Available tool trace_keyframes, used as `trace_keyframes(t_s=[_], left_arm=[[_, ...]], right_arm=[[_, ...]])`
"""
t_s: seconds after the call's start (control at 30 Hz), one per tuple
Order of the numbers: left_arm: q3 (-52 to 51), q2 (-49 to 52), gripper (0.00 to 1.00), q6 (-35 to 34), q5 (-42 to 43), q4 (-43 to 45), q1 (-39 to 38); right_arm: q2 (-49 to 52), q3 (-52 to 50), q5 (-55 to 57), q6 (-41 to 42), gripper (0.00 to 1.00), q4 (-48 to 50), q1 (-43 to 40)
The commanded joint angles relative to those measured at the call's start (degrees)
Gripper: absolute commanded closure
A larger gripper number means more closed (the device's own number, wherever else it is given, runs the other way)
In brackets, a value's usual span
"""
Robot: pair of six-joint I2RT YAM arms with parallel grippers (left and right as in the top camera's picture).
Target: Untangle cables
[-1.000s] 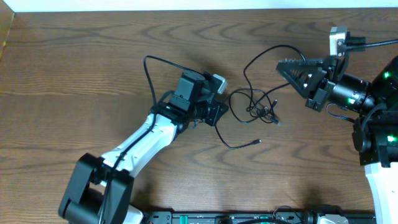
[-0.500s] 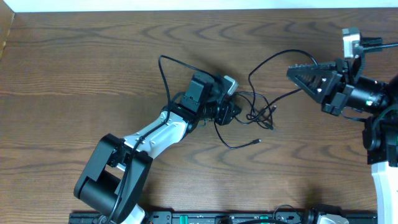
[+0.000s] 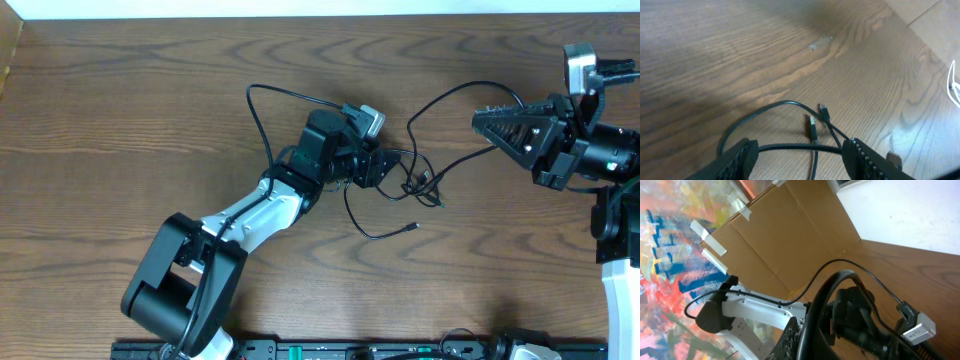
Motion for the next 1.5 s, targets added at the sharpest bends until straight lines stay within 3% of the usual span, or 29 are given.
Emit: trace_keyframes(t_s=[0.0, 0.8, 1.17, 1.3, 1.4, 1.47], left_arm=[[0.11, 1.49, 0.39, -3.91, 0.74, 0.55, -0.04], [0.11, 2.03, 0.36, -32.02, -1.77, 1.99, -5.2], [0.11, 2.03, 0.52, -46.97, -5.79, -1.03, -6.56], [0.11, 2.03, 0.7, -46.95, -8.17, -1.07, -6.56], [0.11, 2.03, 0.92, -46.9, -12.83, -1.29, -6.56], [0.11, 2.03, 0.92, -45.92, -15.87, -1.29, -6.49]], right_arm=[[-1.07, 1.16, -1.73, 1.97, 0.99, 0.59, -0.24], [-1.07, 1.16, -2.36, 1.9, 0.99, 0.59, -0.24], [-1.05, 1.16, -2.75, 1.68, 0.99, 0.59, -0.24], [-1.05, 1.16, -2.73, 1.68, 0.99, 0.59, -0.24], [-1.07, 1.16, -2.75, 1.7, 0.99, 0.59, -0.24], [-1.07, 1.16, -2.73, 1.7, 0.99, 0.59, -0.24]])
